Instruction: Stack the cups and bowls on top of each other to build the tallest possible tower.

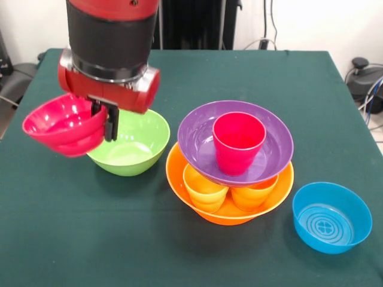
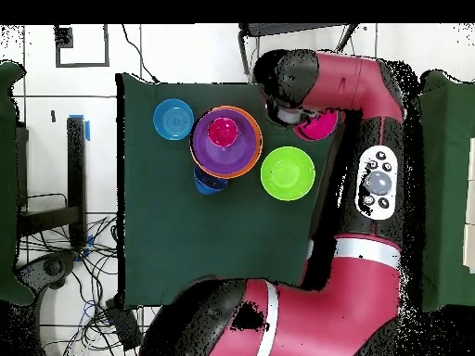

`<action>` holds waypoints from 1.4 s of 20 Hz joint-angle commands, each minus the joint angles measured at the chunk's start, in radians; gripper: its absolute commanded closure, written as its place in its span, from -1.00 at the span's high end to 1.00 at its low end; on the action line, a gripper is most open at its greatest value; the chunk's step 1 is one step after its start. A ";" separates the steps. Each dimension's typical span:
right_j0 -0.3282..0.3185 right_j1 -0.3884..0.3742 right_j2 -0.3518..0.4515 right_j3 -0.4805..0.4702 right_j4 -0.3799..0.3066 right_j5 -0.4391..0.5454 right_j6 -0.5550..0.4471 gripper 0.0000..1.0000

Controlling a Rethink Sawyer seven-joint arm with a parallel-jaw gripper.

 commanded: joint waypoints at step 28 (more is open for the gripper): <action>0.231 -0.155 -0.089 0.000 -0.002 0.371 0.065 -1.00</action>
